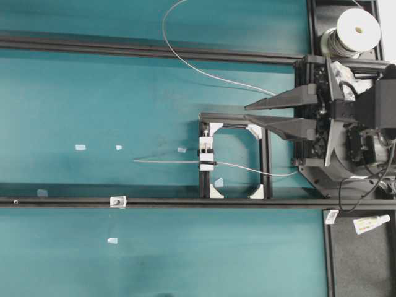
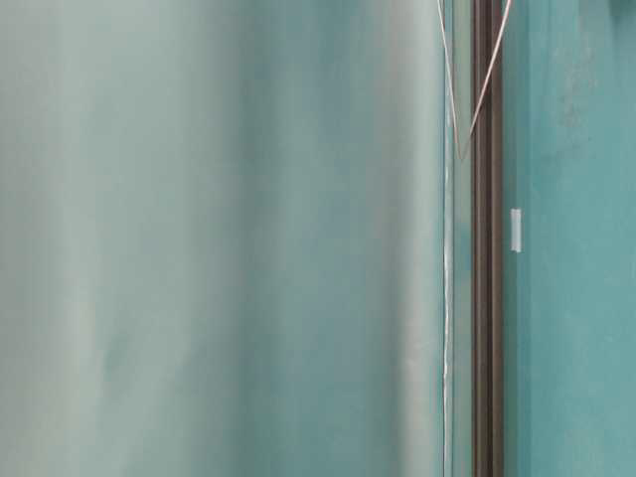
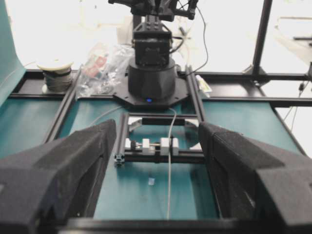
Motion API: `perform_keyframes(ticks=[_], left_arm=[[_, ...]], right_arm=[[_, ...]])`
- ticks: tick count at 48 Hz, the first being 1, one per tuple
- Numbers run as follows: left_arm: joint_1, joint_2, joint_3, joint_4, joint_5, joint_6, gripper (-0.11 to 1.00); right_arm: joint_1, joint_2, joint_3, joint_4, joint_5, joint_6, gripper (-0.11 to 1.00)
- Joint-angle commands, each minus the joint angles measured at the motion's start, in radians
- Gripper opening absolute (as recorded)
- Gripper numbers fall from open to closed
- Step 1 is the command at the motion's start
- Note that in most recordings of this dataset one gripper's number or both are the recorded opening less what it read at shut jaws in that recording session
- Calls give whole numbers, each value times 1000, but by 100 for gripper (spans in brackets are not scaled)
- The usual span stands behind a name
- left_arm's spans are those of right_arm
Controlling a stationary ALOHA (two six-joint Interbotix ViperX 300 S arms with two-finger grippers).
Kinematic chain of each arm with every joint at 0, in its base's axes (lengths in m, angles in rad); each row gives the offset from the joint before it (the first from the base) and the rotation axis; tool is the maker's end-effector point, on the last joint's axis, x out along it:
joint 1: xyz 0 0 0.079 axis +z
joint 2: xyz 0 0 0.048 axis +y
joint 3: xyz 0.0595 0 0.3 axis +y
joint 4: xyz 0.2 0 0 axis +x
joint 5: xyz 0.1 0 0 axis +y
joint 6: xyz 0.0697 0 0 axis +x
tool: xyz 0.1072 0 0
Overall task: Insert the wire through the hole in the metal fitting.
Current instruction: 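Move the right gripper over the grey wire near the frame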
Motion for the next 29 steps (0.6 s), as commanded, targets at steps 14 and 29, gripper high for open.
perform_keyframes(ticks=[14,29], left_arm=[[20,15,5,-40,8,-5,-9],[21,156,-12,-40,-41,-2,37]], right_arm=[[-49,75,-6,11,-44,54,-3],[-49,195,-51,11,-38,106,-3]])
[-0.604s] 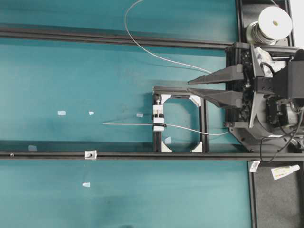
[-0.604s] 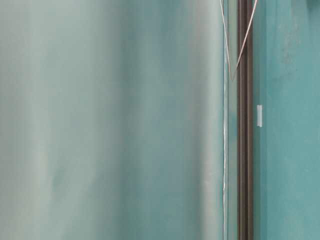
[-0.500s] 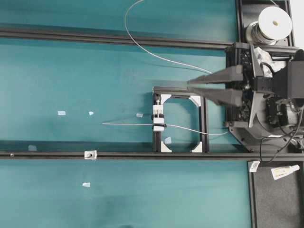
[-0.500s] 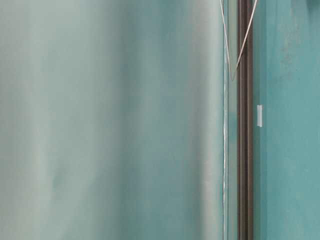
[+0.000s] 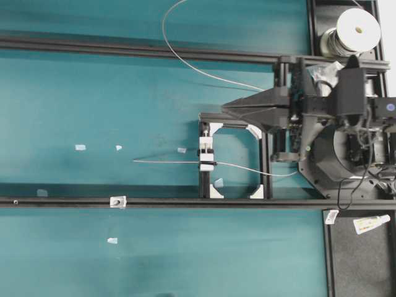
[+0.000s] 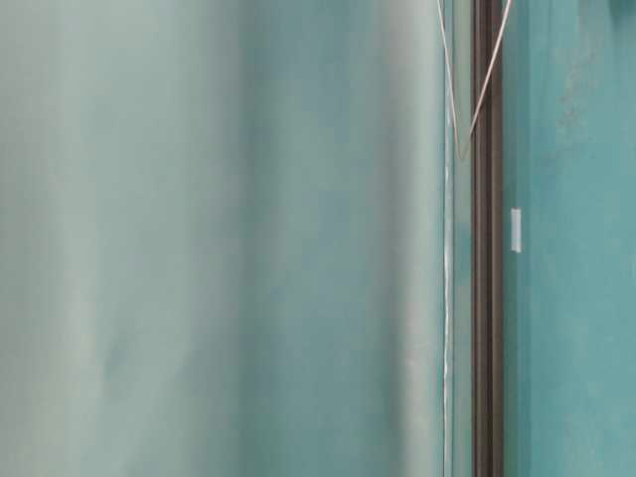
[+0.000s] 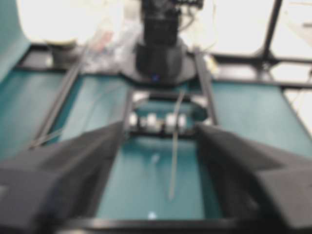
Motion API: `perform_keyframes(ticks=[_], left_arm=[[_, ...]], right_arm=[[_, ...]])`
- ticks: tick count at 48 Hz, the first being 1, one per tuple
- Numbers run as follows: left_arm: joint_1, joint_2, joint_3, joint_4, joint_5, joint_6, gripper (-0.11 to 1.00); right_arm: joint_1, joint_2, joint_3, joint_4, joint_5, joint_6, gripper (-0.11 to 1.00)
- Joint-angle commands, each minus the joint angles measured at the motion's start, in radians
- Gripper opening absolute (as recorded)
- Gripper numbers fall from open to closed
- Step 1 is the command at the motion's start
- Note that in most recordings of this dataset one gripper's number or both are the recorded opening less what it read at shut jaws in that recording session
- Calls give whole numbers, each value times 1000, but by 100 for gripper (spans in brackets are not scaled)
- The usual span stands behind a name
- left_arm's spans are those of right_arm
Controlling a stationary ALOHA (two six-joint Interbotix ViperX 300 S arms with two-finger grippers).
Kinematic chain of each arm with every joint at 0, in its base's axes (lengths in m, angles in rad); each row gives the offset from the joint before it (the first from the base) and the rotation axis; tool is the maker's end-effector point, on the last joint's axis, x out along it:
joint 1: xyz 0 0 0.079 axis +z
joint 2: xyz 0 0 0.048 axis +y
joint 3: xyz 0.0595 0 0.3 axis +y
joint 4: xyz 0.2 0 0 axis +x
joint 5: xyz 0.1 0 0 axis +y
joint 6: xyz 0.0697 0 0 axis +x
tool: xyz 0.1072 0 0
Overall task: Insert the wire through the hole in the metal fitting.
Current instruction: 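Move the right gripper over the grey wire near the frame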
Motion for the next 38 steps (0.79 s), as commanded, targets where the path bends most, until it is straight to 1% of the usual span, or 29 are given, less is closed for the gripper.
perform_keyframes(ticks=[1,4,7,12,18,19,20,24,31,38], left_arm=[[3,80,-32,-2,-38,3,43],[3,130,-44,0,-64,5,60],[3,181,-52,0,-87,11,64],[5,230,-51,-2,-120,12,65],[3,275,-44,-2,-156,12,67],[3,282,-44,-2,-161,12,67],[3,290,-44,-2,-166,12,67],[3,322,-43,-2,-183,18,67],[3,377,-43,0,-202,37,67],[3,436,-38,0,-212,46,67]], right_arm=[[-3,35,-40,2,-6,2,-3],[-3,57,-48,0,-6,2,-1],[-3,77,-52,-2,-6,2,8],[-3,107,-52,-2,-5,2,33],[-3,147,-54,-2,-5,3,71],[-3,155,-54,-2,-5,3,76],[-3,163,-55,-3,-6,3,78],[-3,196,-57,-2,-9,3,75],[0,262,-71,-2,-9,6,75],[9,348,-104,-2,-3,9,75]])
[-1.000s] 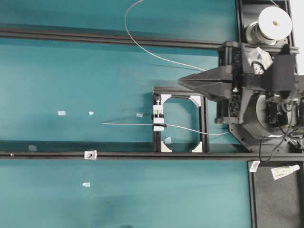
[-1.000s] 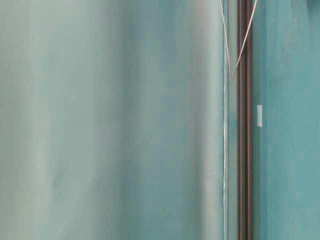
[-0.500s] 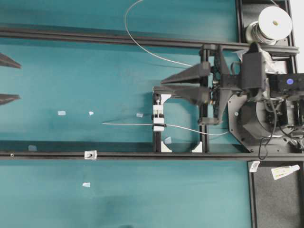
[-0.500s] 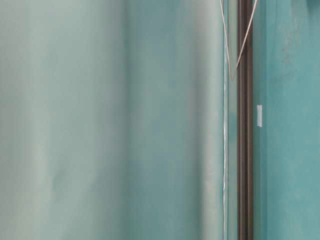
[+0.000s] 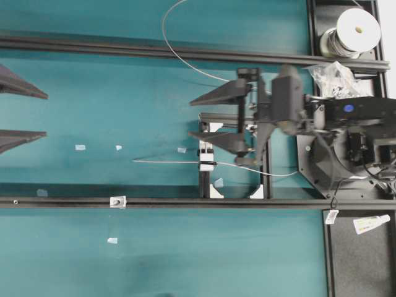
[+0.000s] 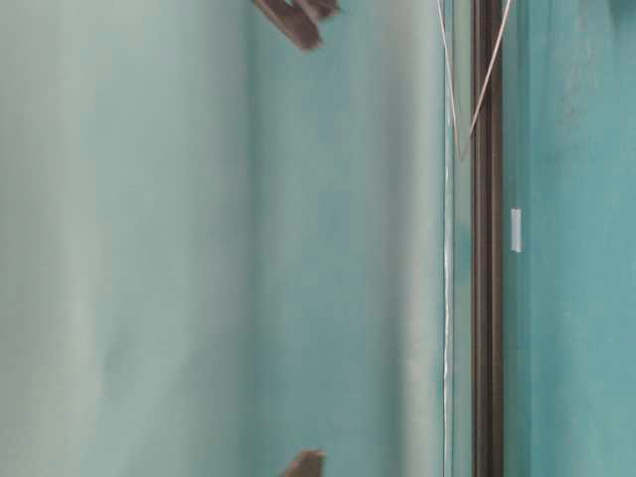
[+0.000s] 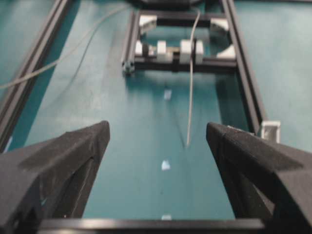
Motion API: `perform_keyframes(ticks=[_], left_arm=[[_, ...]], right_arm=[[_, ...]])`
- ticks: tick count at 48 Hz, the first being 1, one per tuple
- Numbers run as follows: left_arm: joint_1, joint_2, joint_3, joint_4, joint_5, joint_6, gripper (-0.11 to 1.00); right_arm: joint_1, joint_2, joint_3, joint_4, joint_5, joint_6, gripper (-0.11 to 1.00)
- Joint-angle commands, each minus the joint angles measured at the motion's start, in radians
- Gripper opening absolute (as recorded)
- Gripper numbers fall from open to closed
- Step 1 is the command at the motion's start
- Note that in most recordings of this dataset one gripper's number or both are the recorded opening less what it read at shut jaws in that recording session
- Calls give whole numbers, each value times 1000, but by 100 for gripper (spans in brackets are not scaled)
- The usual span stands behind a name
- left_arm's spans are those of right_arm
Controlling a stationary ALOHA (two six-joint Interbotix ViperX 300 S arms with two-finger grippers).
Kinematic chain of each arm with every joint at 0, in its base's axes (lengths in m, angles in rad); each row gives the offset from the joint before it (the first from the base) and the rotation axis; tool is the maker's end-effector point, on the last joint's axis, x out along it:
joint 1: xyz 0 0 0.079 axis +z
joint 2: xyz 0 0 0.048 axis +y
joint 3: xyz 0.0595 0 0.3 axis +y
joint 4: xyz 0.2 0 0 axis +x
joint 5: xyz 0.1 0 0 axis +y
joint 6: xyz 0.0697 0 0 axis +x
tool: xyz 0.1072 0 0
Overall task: Insert the wire through the hole in the metal fitting.
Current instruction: 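Move the right gripper over the grey wire near the frame, then lower the right gripper around the wire and close on it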
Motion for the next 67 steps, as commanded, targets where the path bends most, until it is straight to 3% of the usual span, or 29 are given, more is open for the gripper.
perform_keyframes(ticks=[1,19,39,55,67], left_arm=[[2,29,-8,0,-17,3,67],[2,92,25,0,-100,5,67],[0,94,31,0,-104,3,67],[-3,92,61,0,-104,-3,67],[-3,94,58,0,-104,-2,67]], right_arm=[[9,46,-44,0,-2,3,75],[46,245,-163,0,106,46,75],[63,311,-163,0,120,114,74],[95,357,-169,0,129,126,64],[104,407,-189,0,135,135,64]])
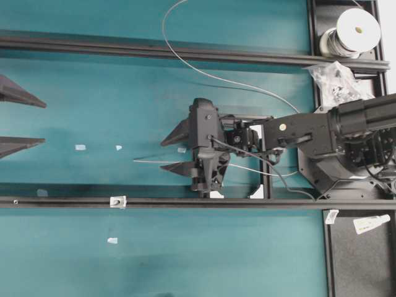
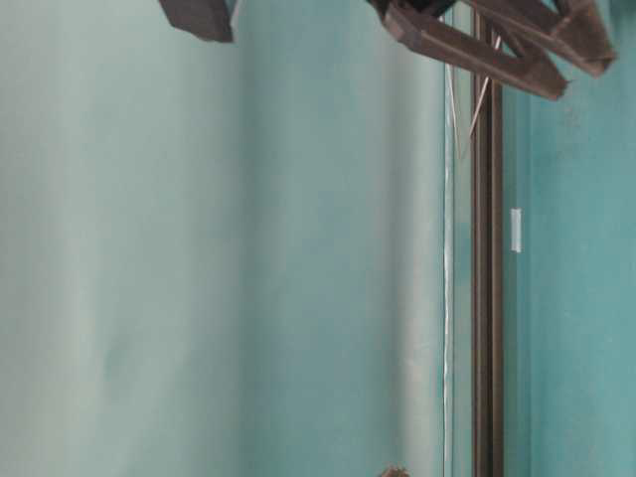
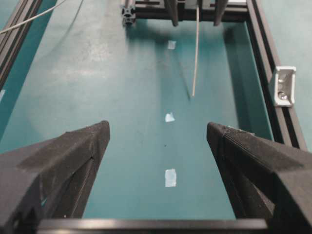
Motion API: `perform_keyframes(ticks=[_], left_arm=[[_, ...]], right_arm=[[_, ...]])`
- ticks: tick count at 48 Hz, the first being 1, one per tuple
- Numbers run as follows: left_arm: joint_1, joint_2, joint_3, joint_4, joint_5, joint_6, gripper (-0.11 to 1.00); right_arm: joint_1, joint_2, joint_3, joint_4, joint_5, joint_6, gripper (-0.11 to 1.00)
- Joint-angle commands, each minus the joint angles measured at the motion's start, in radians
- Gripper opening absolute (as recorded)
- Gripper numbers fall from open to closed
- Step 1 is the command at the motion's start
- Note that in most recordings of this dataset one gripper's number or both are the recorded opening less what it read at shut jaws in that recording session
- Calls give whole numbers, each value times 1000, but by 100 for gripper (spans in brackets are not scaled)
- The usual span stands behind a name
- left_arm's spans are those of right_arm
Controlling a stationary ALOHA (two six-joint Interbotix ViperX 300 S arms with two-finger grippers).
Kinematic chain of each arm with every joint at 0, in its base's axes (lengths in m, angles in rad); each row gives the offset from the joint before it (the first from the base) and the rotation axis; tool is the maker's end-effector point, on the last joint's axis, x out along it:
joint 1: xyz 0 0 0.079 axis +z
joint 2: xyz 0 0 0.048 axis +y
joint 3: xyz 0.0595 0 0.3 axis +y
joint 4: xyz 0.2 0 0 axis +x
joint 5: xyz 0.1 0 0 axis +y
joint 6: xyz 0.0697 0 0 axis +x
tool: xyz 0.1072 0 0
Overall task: Insert the wire through the hole in the metal fitting.
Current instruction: 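Lower the right gripper around the wire and close on it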
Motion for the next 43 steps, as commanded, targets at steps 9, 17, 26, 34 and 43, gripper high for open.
perform_keyframes(ticks=[9,17,26,34,43], left_arm=[[-3,-3,-9,0,-9,-2,67],[-3,-2,-9,0,-6,-6,67],[-8,-3,6,-2,-2,-20,67],[-6,-3,14,0,-2,-29,67],[-6,-3,14,0,-2,-29,67]], right_arm=[[5,44,-35,0,-2,20,64],[5,58,-37,0,-6,23,64],[5,74,-37,0,-12,32,63],[3,100,-38,0,-32,32,63],[-6,120,-37,0,-60,32,63]])
